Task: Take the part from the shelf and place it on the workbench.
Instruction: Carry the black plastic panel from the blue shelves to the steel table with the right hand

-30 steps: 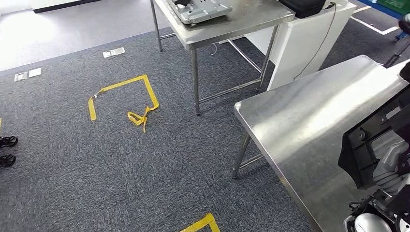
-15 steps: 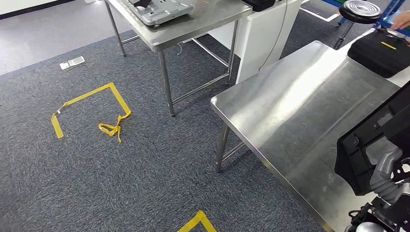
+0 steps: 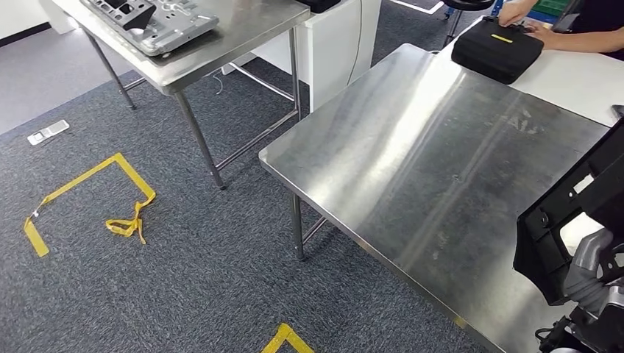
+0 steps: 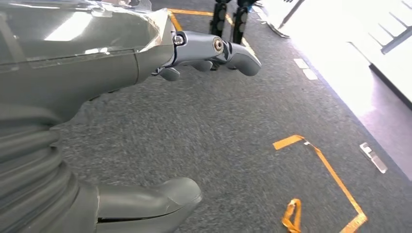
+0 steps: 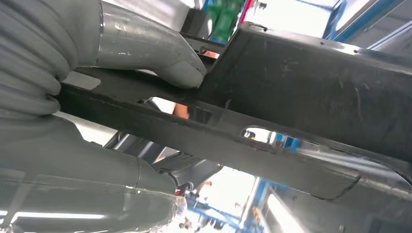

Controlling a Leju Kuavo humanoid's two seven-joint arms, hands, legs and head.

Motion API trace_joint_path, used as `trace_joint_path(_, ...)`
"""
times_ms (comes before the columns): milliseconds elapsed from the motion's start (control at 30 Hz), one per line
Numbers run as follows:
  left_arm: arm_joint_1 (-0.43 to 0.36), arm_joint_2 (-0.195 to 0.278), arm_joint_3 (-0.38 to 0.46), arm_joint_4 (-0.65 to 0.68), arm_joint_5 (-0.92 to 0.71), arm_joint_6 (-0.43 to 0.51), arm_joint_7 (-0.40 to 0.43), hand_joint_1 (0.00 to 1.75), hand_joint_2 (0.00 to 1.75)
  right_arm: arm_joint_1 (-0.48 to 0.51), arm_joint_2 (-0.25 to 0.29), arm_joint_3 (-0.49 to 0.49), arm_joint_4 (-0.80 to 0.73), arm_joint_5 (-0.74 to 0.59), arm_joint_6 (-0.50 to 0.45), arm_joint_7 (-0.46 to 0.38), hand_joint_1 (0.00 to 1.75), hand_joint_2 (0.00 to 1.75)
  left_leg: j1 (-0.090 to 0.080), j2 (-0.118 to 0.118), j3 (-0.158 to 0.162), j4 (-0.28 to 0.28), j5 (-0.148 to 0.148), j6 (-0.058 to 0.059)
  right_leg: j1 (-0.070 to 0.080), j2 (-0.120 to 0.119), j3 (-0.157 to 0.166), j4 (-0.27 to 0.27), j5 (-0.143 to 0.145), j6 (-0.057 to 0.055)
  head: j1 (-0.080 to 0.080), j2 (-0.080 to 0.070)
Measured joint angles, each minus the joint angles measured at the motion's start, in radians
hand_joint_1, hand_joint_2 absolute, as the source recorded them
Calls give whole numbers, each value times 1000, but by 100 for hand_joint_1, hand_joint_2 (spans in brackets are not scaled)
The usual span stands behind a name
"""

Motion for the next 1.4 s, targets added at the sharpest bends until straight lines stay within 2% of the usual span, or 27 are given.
trace_joint_path(33,-3,3,5,3,3,11,-2,0,175,4,3,-2,-5,6,4,3,175,175,0,-2,2,-13,22,2,1,14,1,0,0,0,0,0)
trace_joint_path(67,-6,7,9,9,7,25,-4,0,175,6,7,-5,-11,12,9,6,175,175,1,-8,23,-63,60,4,1,27,3,1,0,0,0,0)
trace_joint_path(133,-12,15,17,22,17,50,-5,0,175,7,16,-11,-21,25,21,11,175,175,5,-50,82,-198,128,8,4,52,3,4,1,2,0,0)
trace_joint_path(200,-16,20,25,34,25,70,-3,0,175,6,23,-15,-27,37,30,16,175,175,6,-82,111,-268,148,11,6,76,-6,6,4,9,1,0)
trace_joint_path(267,-21,21,31,49,30,91,2,0,175,6,28,-18,-32,51,38,21,175,175,1,-66,112,-275,150,16,4,101,-18,2,12,22,1,0)
trace_joint_path(300,-26,21,31,57,30,104,6,0,175,6,31,-20,-34,59,42,25,175,175,0,-52,112,-279,154,22,3,97,-24,5,12,27,1,0)
trace_joint_path(333,-31,21,31,66,28,117,11,0,175,4,34,-23,-35,68,47,28,175,175,0,-40,113,-284,158,29,5,76,-34,20,4,29,2,0)
trace_joint_path(367,-35,21,32,76,22,133,19,0,175,0,37,-25,-36,77,50,32,175,175,1,-26,113,-289,161,35,8,45,-54,57,-14,28,5,0)
trace_joint_path(400,-36,21,32,87,13,148,26,0,175,-4,40,-27,-37,86,54,35,175,175,0,-11,113,-291,163,39,9,8,-80,114,-41,23,7,0)
trace_joint_path(433,-35,21,32,100,3,164,32,0,175,-9,44,-28,-37,93,56,38,175,175,-1,3,112,-291,163,42,11,-15,-113,184,-70,19,9,0)
trace_joint_path(500,-33,21,32,123,-8,190,42,0,175,-12,50,-30,-37,107,61,43,175,175,-3,33,111,-291,162,42,8,-30,-162,291,-105,21,10,0)
trace_joint_path(533,-34,21,32,133,-9,200,46,0,175,-13,53,-31,-37,113,63,45,175,175,-3,47,111,-291,162,42,6,-33,-160,294,-101,28,11,0)
trace_joint_path(567,-35,21,32,141,-6,207,49,0,175,-15,56,-33,-37,119,64,48,175,175,-2,60,112,-290,160,40,4,-39,-137,253,-82,38,11,0)
trace_joint_path(633,-38,22,32,152,4,212,53,0,175,-22,62,-38,-37,128,65,53,175,175,-5,84,118,-289,155,33,3,-81,-54,102,-32,53,12,0)
trace_joint_path(700,-41,22,33,156,16,214,58,0,175,-27,67,-42,-37,136,67,58,175,175,-10,103,125,-289,149,22,7,-111,-2,10,-9,48,11,0)
trace_joint_path(733,-42,22,33,156,22,214,62,0,175,-29,70,-44,-37,138,68,61,175,175,-13,112,128,-290,147,18,10,-109,1,2,-8,40,10,0)
trace_joint_path(800,-44,21,33,157,31,214,67,0,175,-31,76,-50,-37,146,69,65,175,175,-10,124,133,-290,143,9,5,-82,0,2,-4,27,7,0)
trace_joint_path(867,-46,18,32,157,40,211,68,0,175,-35,81,-60,-35,161,69,71,175,175,-5,82,120,-256,115,0,-3,-59,0,-1,1,15,4,0)
trace_joint_path(933,-44,15,31,157,50,205,68,0,175,-46,86,-69,-28,180,71,85,175,175,-2,22,65,-140,52,-4,-4,-38,-1,-2,2,5,0,0)
trace_joint_path(1000,-41,11,31,156,59,196,67,0,175,-55,89,-80,-12,201,79,107,175,175,-2,4,-1,-16,7,-3,0,-14,-2,-1,3,-1,-2,0)
trace_joint_path(1033,-41,8,31,156,62,191,67,0,175,-60,89,-88,-1,212,83,118,175,175,-2,1,-14,2,14,-1,1,0,-2,-1,4,-1,-2,0)
trace_joint_path(1100,-40,3,31,155,65,184,66,0,175,-73,88,-107,22,226,90,138,175,175,-1,-9,15,-75,78,4,1,27,1,1,4,-1,-2,0)
trace_joint_path(1167,-40,1,30,150,68,179,65,0,175,-94,87,-126,46,234,97,148,175,175,4,-52,72,-206,139,8,4,53,-1,4,4,2,-1,0)
trace_joint_path(1233,-40,-2,29,146,72,175,65,0,175,-113,84,-142,69,241,104,153,175,175,3,-76,99,-266,154,12,6,76,-9,6,7,12,0,0)
trace_joint_path(1300,-42,-7,27,143,79,175,65,0,175,-124,80,-151,87,245,109,154,175,175,-1,-53,101,-274,158,20,7,98,-20,2,14,26,0,0)
trace_joint_path(1333,-44,-10,27,141,82,176,65,0,175,-128,77,-155,95,247,111,154,175,175,-1,-41,103,-278,162,27,8,87,-27,8,12,30,1,0)
trace_joint_path(1400,-44,-14,26,136,85,177,64,0,175,-145,71,-160,113,250,114,154,175,175,1,-13,105,-288,169,40,13,31,-63,71,-18,30,9,0)
